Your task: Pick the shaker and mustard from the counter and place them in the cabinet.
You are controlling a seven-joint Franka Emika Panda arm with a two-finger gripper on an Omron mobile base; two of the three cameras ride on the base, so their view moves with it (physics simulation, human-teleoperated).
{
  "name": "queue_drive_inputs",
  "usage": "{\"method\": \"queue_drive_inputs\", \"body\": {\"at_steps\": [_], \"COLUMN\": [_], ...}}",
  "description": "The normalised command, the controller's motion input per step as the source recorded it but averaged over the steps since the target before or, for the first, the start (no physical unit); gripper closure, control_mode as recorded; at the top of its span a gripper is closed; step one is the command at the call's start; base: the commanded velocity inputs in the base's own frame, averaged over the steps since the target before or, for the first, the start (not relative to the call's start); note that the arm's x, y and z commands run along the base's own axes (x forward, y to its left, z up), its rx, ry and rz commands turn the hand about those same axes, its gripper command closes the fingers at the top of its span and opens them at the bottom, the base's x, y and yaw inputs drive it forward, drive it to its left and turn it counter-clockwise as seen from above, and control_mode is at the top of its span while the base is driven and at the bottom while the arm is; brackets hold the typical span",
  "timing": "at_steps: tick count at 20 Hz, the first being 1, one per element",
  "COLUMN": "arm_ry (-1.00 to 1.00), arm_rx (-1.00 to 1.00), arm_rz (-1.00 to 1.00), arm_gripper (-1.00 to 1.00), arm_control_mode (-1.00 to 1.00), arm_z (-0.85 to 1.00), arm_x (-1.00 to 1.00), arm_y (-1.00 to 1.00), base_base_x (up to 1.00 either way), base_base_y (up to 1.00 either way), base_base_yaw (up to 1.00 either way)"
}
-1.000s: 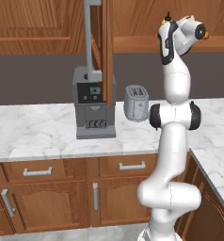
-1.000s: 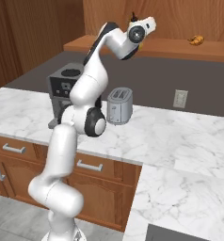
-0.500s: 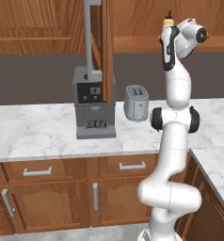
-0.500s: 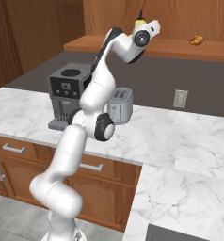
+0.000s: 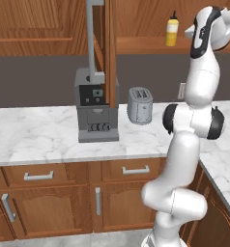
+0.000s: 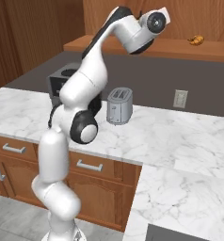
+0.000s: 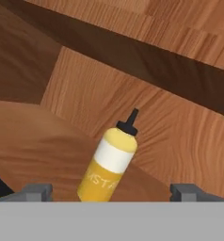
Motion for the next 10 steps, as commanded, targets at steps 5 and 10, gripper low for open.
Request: {"method": "queue_drive_inputs", "body": {"at_steps": [5,10], "arm_ry": [-0.06,-0.02], "arm_rx": [0.0,0.0], "arm_rz": [0.0,0.0], "arm_gripper": [-1.0,-1.0], "arm_control_mode": [-1.0,-1.0], "arm_z": [-0.2,-0.34], "arm_x": [-1.0,-1.0], "arm_y": [0.08,0.22], "base_base_x": [0.0,0.0], "base_base_y": [0.0,0.0], "base_base_yaw": [0.0,0.0]}}
